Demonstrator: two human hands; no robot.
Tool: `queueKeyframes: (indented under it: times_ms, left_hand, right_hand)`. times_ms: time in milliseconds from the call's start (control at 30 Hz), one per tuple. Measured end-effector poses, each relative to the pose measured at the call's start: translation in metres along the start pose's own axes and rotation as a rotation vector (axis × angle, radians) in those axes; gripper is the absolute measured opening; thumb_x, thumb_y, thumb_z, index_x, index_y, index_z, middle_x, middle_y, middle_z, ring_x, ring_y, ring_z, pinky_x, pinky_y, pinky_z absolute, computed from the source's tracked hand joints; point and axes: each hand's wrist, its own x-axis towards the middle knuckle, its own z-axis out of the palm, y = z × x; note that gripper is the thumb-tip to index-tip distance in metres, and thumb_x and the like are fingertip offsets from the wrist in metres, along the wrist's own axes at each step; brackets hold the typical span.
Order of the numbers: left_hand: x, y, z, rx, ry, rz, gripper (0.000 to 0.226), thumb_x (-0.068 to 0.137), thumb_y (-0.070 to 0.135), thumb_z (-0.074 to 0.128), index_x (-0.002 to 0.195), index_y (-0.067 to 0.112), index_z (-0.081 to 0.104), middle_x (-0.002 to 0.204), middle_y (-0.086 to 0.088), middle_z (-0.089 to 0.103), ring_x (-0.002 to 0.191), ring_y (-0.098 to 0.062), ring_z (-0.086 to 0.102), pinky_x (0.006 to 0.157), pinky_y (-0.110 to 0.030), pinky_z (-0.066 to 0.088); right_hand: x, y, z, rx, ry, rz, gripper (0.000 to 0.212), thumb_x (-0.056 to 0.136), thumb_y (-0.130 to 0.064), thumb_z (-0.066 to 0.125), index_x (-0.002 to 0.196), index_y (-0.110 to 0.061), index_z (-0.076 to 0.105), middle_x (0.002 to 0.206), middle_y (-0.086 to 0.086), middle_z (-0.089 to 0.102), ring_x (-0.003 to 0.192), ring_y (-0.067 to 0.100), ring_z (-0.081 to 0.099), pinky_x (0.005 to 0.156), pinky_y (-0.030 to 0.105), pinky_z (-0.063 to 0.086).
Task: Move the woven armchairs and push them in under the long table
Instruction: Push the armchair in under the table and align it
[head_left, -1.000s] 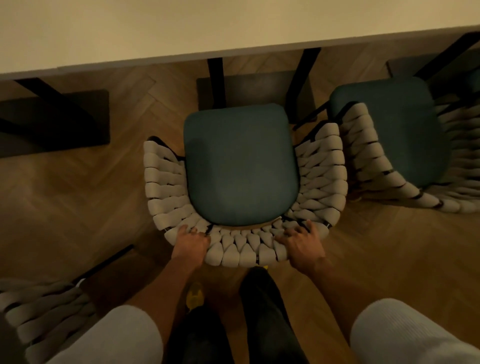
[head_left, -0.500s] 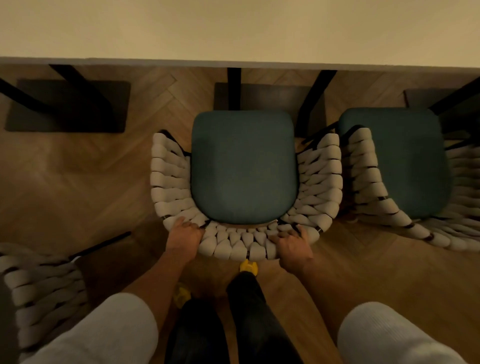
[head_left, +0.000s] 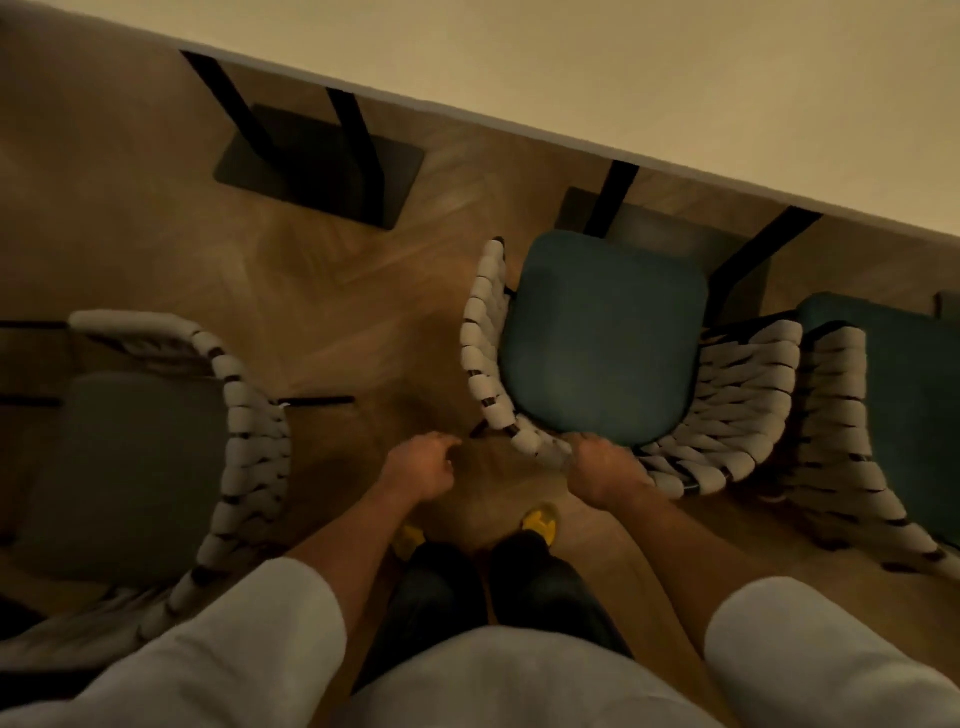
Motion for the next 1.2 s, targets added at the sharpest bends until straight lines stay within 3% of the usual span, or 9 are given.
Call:
queueKeyframes:
  times_ms: [267,500,667,833,1000,1200]
  left_hand:
    - [-0.064,-0.138,-0.022,-0.182,0.097,-0.238,0.046,0.097,0.035,0.05,0.143,0.037,0.052,0.139,0.004,0.061,0.122,-0.021,0.06,0.098,-0.04,0.053]
    - [-0.114,-0.23,-0.028,-0.366,0.248,-0.363,0.044,0.098,0.032,0.053,0.142,0.034,0.055,0.135,0.006,0.064,0.122,-0.021,0.06,0.099,-0.04,0.053]
    - [-0.148,-0.281,-0.009,-0.488,0.391,-0.472,0.043,0.097,0.036,0.056,0.14,0.032,0.056,0.13,0.003,0.066,0.115,-0.025,0.063,0.091,-0.041,0.055]
    - [-0.168,-0.321,0.026,-0.635,0.405,-0.603,0.069,0.084,0.057,0.067,0.144,0.028,0.051,0.137,0.004,0.061,0.123,-0.02,0.059,0.095,-0.04,0.053]
    - [-0.171,-0.34,0.059,-0.701,0.333,-0.68,0.106,0.065,0.078,0.073,0.15,0.023,0.043,0.147,-0.001,0.054,0.129,-0.024,0.054,0.1,-0.04,0.05]
    - [-0.157,-0.345,0.081,-0.629,0.268,-0.764,0.105,0.061,0.077,0.074,0.147,0.026,0.044,0.139,-0.005,0.057,0.125,-0.028,0.055,0.102,-0.044,0.046]
  right_hand:
    - [0.03,-0.133,-0.033,-0.092,0.026,-0.184,0.041,0.1,-0.029,0.047,0.139,-0.018,0.051,0.135,0.011,0.059,0.112,0.034,0.062,0.093,0.05,0.053]
    - [0.051,-0.253,-0.051,-0.262,-0.003,-0.352,0.052,0.098,-0.027,0.051,0.149,-0.016,0.045,0.139,0.011,0.056,0.12,0.033,0.059,0.096,0.046,0.052]
    - [0.067,-0.335,-0.05,-0.382,-0.008,-0.458,0.058,0.097,-0.031,0.054,0.152,-0.02,0.042,0.145,0.01,0.051,0.127,0.035,0.056,0.101,0.047,0.05]
    - [0.093,-0.415,-0.051,-0.588,-0.066,-0.604,0.049,0.097,-0.033,0.056,0.141,-0.011,0.049,0.136,0.014,0.054,0.123,0.036,0.055,0.099,0.048,0.05]
    - [0.131,-0.489,-0.048,-0.8,-0.112,-0.838,0.062,0.097,-0.034,0.059,0.153,-0.017,0.037,0.152,0.013,0.044,0.132,0.036,0.049,0.108,0.049,0.042]
    - [0.184,-0.553,-0.034,-1.098,-0.083,-1.089,0.069,0.095,-0.033,0.065,0.156,-0.018,0.036,0.163,0.011,0.029,0.152,0.033,0.023,0.12,0.049,0.026]
